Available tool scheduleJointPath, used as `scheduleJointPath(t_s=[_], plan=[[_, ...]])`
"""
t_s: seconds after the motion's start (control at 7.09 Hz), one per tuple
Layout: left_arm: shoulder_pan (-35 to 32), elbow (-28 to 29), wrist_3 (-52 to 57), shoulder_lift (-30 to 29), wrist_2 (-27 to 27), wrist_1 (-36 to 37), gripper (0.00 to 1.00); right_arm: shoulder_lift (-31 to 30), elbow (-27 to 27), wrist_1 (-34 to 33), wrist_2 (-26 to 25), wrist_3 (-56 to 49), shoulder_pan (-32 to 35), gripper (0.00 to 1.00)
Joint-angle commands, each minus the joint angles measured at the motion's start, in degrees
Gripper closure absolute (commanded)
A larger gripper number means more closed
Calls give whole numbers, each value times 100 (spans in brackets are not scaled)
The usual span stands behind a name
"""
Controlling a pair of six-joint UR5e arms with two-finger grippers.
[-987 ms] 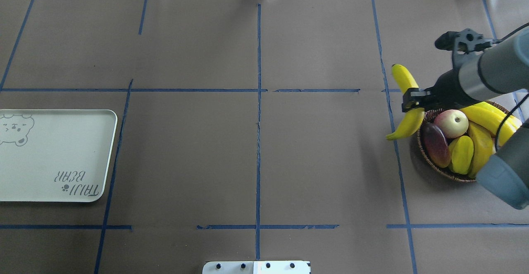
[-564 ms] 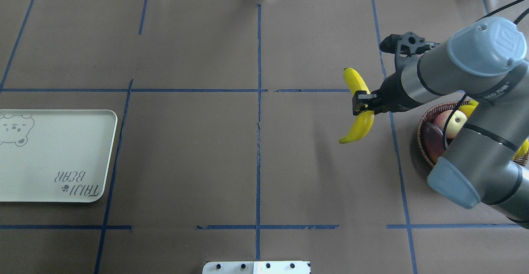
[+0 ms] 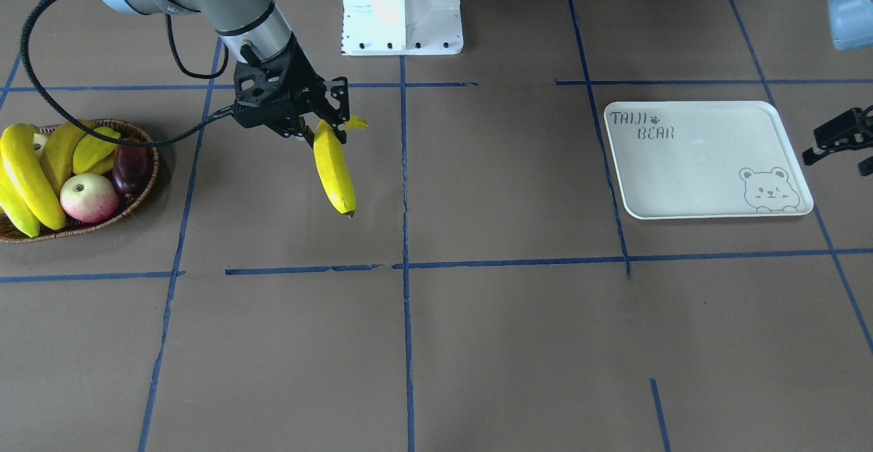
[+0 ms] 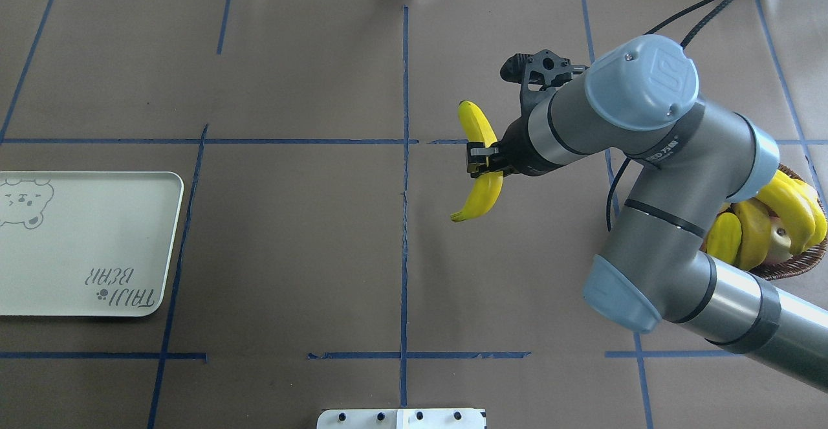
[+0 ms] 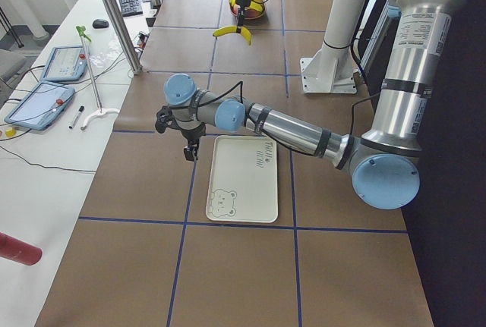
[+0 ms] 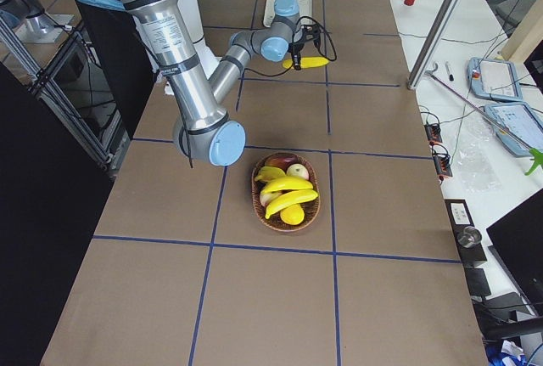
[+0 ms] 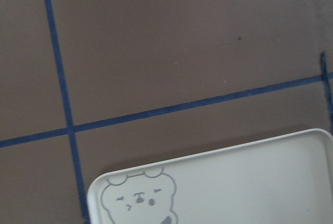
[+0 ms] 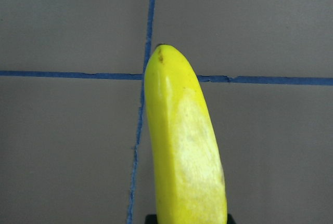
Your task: Transfer all bananas from basket to plate
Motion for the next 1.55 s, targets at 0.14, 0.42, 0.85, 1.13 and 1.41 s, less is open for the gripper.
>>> scheduleJointPath(t_s=[0.14, 0.42, 0.85, 1.13, 1.41], plan=[[928, -74, -1862, -556, -136, -955, 0, 216, -652, 1391, -394, 440, -431, 72], [1265, -91, -2795, -1065, -136, -1045, 0, 507, -723, 1400, -413, 536, -511, 71], [1327, 40, -4692, -1270, -119, -2368, 0, 946, -969, 1400, -773, 896, -731, 71], [1485, 76, -5599, -1567, -93, -2688, 0, 1183, -1180, 1400, -808, 1072, -784, 71], [2001, 67, -6417, -1700, 562, -3238, 0, 1211, -1207, 1435, -887, 1099, -828, 70]])
